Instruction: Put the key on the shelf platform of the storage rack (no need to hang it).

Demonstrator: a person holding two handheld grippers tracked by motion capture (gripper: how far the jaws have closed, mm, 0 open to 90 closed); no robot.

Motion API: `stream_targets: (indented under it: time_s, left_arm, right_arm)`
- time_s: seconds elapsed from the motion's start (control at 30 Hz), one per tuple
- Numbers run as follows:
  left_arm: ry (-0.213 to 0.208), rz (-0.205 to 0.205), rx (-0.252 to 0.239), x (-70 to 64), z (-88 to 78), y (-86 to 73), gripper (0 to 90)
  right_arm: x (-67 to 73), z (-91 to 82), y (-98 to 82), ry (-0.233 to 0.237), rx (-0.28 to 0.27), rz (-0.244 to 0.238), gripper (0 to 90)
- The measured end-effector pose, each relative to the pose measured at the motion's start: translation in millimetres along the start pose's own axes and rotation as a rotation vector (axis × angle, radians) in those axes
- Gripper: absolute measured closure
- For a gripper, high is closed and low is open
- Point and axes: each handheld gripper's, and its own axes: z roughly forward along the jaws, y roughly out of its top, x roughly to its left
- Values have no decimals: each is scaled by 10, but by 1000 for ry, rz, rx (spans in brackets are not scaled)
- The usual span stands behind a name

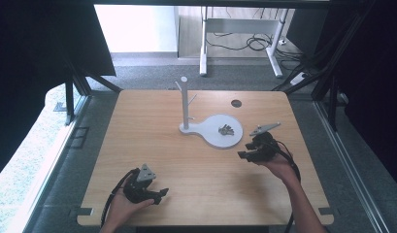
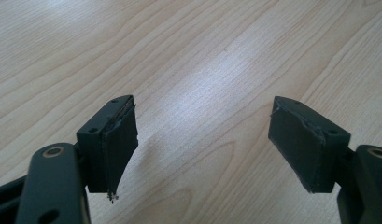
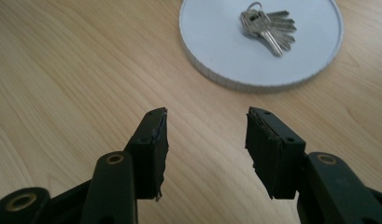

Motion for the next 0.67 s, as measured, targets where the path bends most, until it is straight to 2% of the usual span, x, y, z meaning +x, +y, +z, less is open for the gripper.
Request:
stream_targets:
  time_s: [0.2,0.37,0.43,0.5,0.6,0.67]
  left_arm:
    - [0,-3,10,2,23,-6,240]
    - [1,-7,7,4,15,-5,240]
    - [2,-6,9,9,22,-3,241]
    - [2,-3,13,2,29,-4,240]
    - [2,0,14,-4,34,0,240]
    - [0,0,13,-5,32,1,240]
  right_arm:
    - [87,-107,-383,-29,-27,13,492]
    - [142,-119,-620,-35,-42,19,508]
    - [139,-108,-676,-31,-55,31,511]
    - [125,-89,-694,-32,-36,28,501]
    - [113,-93,-682,-36,-60,30,490]
    - [127,-71,-672,-60,-80,7,474]
